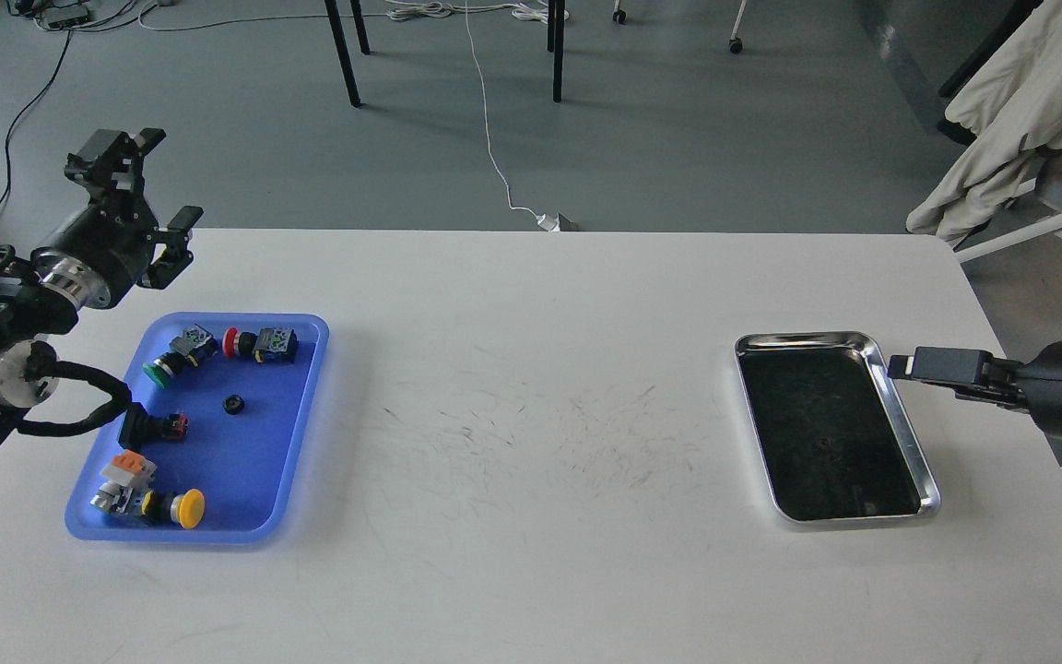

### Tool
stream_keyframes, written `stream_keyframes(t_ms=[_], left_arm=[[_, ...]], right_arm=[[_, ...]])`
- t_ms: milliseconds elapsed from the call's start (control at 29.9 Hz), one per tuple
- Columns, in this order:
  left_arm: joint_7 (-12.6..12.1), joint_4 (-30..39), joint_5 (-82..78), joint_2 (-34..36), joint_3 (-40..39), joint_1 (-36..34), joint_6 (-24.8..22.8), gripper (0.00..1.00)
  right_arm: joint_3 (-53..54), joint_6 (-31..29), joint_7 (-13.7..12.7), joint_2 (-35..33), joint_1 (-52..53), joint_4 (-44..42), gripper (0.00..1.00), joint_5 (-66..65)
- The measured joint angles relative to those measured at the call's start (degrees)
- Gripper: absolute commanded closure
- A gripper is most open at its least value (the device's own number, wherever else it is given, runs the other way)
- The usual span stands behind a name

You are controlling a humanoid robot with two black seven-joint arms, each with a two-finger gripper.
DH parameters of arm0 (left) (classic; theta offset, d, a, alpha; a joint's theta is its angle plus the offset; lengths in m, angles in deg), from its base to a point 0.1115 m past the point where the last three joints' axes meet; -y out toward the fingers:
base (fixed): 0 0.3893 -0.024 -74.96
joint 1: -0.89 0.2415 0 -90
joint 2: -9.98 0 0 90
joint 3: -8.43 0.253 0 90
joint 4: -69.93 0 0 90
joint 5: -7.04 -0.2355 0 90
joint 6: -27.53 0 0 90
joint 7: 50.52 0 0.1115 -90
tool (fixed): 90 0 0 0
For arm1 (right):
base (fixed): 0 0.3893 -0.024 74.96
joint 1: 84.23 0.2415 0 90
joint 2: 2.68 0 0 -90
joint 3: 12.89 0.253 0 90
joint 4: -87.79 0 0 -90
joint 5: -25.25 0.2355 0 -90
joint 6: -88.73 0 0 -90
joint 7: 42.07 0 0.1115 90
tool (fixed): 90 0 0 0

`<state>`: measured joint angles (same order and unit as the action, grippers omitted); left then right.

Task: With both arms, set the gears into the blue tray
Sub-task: 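Lower the right gripper into the metal tray, then grasp another small black part in the metal tray with the right gripper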

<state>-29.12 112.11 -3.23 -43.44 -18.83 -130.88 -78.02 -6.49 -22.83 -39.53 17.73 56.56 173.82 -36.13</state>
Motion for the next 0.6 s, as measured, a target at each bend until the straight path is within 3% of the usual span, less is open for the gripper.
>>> stream_keyframes(t_ms=[434,601], left_arm=[[0.4,0.0,0.0,-0.2,0.1,0.9,0.1,0.01],[0.4,0.0,0.0,0.1,0.1,0.9,0.1,0.01]], right_arm=[[-7.7,2.0,-0.1,16.3,0.1,-13.3,0.10,-1.2],[-9.5,2.2,-0.1,19.0,0.8,-14.1,0.25,-1.1]])
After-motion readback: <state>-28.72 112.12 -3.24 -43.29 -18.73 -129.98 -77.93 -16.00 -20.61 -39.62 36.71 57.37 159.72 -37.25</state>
